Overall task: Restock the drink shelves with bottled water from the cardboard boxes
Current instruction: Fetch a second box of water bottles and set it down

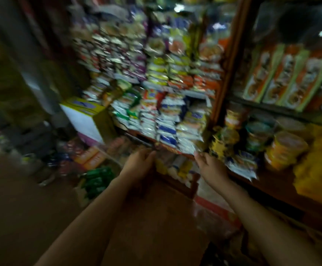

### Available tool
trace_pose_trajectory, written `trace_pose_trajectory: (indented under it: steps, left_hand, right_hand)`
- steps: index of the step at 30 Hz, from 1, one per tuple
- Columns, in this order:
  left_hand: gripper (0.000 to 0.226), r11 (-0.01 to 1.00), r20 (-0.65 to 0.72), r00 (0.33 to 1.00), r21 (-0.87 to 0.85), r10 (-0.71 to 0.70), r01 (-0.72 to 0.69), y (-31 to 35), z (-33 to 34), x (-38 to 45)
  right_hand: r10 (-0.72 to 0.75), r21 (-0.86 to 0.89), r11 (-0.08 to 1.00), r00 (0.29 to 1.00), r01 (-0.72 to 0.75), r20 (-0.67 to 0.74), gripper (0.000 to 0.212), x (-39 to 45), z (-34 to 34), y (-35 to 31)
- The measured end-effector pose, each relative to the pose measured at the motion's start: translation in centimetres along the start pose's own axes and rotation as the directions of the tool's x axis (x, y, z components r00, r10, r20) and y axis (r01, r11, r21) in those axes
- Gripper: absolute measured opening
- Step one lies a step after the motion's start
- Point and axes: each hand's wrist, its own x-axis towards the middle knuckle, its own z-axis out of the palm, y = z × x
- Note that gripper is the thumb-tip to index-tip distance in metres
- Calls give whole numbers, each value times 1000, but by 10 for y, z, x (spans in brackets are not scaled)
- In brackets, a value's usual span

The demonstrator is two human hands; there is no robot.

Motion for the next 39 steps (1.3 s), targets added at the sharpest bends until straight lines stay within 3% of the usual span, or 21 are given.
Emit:
trace_pose_trajectory:
  steps: [7, 15, 20, 25, 29, 34, 39]
  left_hand:
    - [42, 937, -224, 968, 298, -115, 181, -82, -211, -57]
    - [51, 818, -423, 849, 330, -318, 471, -215, -414, -152]
    - [55, 742, -537, 736, 270, -413, 614, -289, -500, -194]
    - [49, 711, -570, 668, 196, -478, 676, -349, -557, -200]
    - [43, 717, -581, 656, 171, -481, 676, -404, -601, -177]
    - [51, 679, -615, 588, 115, -524, 725, -492, -673, -113]
    - [49, 666, -613, 578, 109, -539, 738, -565, -764, -38]
  right_hand:
    - [-258, -173, 931, 914, 322, 314, 49, 22, 72, -205]
    - [-554, -153, 724, 698, 673, 454, 53, 2, 241, -413]
    - [-611, -59, 648, 565, 759, 554, 56, -31, 339, -525]
    - [-654, 27, 582, 448, 813, 609, 57, -38, 430, -605]
    - [-648, 76, 583, 407, 809, 644, 58, -8, 508, -658]
    - [-676, 116, 552, 362, 826, 641, 56, 55, 609, -735]
    - [-683, 152, 543, 329, 826, 652, 54, 120, 699, -832]
